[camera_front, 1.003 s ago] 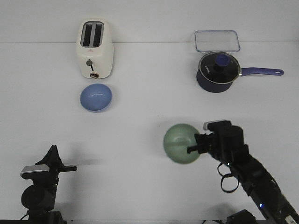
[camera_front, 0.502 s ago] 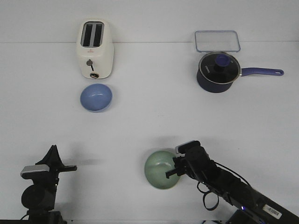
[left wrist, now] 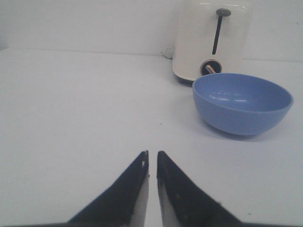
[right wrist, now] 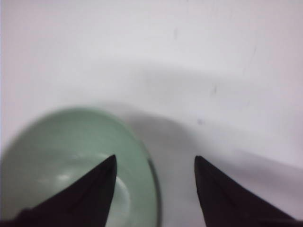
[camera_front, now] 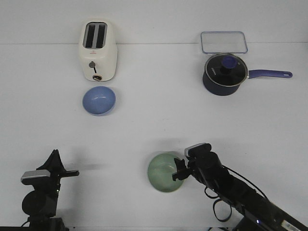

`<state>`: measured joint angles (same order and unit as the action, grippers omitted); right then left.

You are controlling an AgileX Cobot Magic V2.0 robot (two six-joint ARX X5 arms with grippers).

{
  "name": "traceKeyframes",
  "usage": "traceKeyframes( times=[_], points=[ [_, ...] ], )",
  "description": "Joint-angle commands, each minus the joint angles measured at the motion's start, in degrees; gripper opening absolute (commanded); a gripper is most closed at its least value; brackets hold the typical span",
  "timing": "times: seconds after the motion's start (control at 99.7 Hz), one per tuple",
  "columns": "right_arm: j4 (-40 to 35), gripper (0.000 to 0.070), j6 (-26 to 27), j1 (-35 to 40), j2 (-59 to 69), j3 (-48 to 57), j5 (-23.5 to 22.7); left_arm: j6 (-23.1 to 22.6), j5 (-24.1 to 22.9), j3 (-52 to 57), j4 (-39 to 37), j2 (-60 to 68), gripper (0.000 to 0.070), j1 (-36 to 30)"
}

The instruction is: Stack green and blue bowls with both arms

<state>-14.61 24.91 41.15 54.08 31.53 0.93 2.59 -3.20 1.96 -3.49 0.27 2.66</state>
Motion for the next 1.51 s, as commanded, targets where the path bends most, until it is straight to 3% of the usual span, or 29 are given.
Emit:
traceKeyframes(
  times=[0.0,0.1,0.321,0.472,0.562,0.612,0.702,0.753,1.114,1.395,1.435,1.495],
  points=[
    [-0.9,0.0347,-1.2,0.4,-3.8,0.4,0.3,5.1,0.5,-1.2,-1.3,-0.1,0.0015,0.1],
    [-3.8,0.0347,-1.3,0.5,-10.7,0.4,0.7,13.0,0.5,-1.2,-2.2,-0.1,0.001,0.1],
    [-9.2,0.0347,-2.3,0.5,-21.0,0.4,5.4,18.3,0.5,3.1,-3.5,2.4,0.0011,0.1],
    [-10.2,0.0347,-2.3,0.5,-22.9,0.4,5.6,18.6,0.8,13.2,-3.6,15.7,0.0011,0.0],
    [-10.3,0.0347,-2.3,0.5,-22.9,0.4,5.6,16.8,4.4,22.3,-1.9,28.5,0.002,0.0],
    [-10.3,0.0347,-2.4,0.5,-22.8,0.4,5.6,15.6,7.3,28.1,0.3,36.2,0.009,-0.1],
    [-10.3,0.0347,-2.5,0.5,-22.5,0.4,5.6,14.3,11.2,38.5,4.9,49.2,0.0328,-0.4],
    [-10.3,0.0347,-2.8,0.5,-22.5,0.4,5.6,14.3,11.4,43.7,7.5,55.7,0.0385,-0.8],
    [-10.3,0.0347,-3.6,0.5,-22.5,0.4,6.7,12.9,11.4,67.1,17.4,90.7,0.0382,-2.5],
    [-10.3,0.0347,-3.8,0.5,-22.5,0.4,8.0,12.7,11.1,69.9,13.7,101.4,0.0374,-2.8],
    [-10.3,0.0347,-3.8,0.5,-22.5,0.4,8.2,12.7,10.9,69.9,13.1,101.7,0.0347,-2.8],
    [-10.3,0.0347,-3.8,0.5,-22.5,0.4,8.2,12.6,10.7,69.9,12.4,102.0,0.0222,-3.0]
  ],
)
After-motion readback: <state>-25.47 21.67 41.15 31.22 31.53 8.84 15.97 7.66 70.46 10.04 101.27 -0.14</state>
